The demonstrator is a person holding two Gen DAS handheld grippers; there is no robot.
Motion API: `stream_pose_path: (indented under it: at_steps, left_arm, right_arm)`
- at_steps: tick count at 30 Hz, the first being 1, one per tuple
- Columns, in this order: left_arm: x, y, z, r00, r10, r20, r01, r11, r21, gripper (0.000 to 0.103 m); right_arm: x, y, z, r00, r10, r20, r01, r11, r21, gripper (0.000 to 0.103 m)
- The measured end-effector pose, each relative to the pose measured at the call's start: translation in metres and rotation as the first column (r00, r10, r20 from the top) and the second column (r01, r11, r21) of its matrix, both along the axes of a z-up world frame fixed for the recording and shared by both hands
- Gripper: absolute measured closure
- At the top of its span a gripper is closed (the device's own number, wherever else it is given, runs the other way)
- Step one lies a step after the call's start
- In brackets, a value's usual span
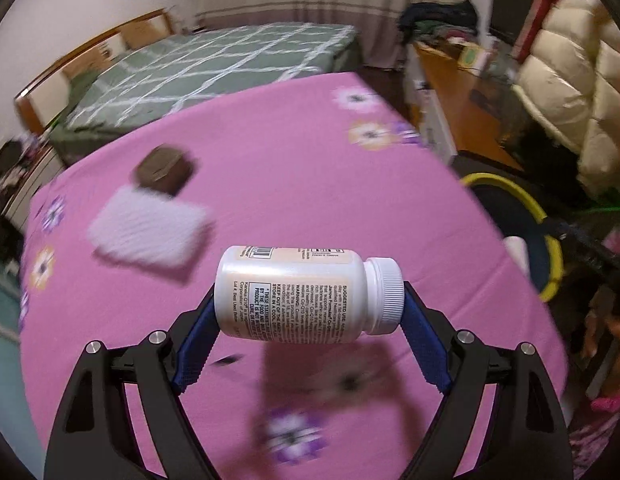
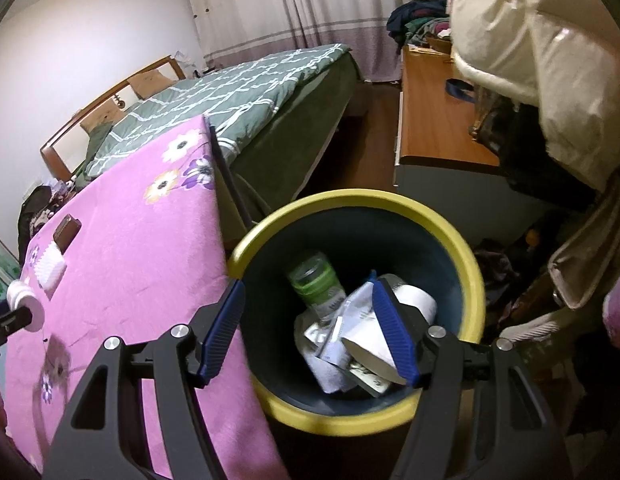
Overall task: Collect trash
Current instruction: 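Carry the pill bottle over the bin and open the left tool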
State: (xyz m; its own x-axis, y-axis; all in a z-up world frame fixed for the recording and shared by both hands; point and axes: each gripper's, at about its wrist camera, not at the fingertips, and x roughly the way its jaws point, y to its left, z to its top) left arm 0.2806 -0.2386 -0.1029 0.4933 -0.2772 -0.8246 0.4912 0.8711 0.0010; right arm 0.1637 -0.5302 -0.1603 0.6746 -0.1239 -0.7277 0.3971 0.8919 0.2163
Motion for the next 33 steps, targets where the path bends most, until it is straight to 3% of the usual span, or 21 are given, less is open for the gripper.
stream_pose_path:
  at_steps: [10, 14, 20, 26, 33]
  left_arm:
    - [-0.010, -0.154, 0.000, 0.979, -0.205, -0.009, 0.204, 0.979, -0.026, 0.020]
    - [-0.011, -0.205, -0.008, 0.968, -0.247, -0.032, 0.246, 0.969, -0.029, 0.020]
    - [-0.007, -0.250, -0.023, 0.961, -0.273, -0.046, 0.272, 0.962, -0.031, 0.017]
    - [-0.014, -0.247, -0.010, 0.964, -0.267, 0.004, 0.266, 0.962, -0.057, 0.007]
    - [-0.011, -0.168, 0.017, 0.979, -0.182, 0.087, 0.189, 0.979, -0.080, 0.005]
  right_arm:
    - [-0.063, -0.029, 0.008, 0.994, -0.106, -0.009, 0.106, 0.993, -0.054, 0.039]
    - [-0.083, -0.041, 0.010, 0.990, -0.140, -0.010, 0.139, 0.988, -0.062, 0.036]
    - [-0.098, -0.051, 0.008, 0.986, -0.162, -0.021, 0.161, 0.985, -0.069, 0.036]
    - [-0.098, -0.050, 0.007, 0.986, -0.164, -0.030, 0.162, 0.984, -0.068, 0.036]
    - [-0.080, -0.029, 0.010, 0.993, -0.111, -0.030, 0.108, 0.991, -0.079, 0.035]
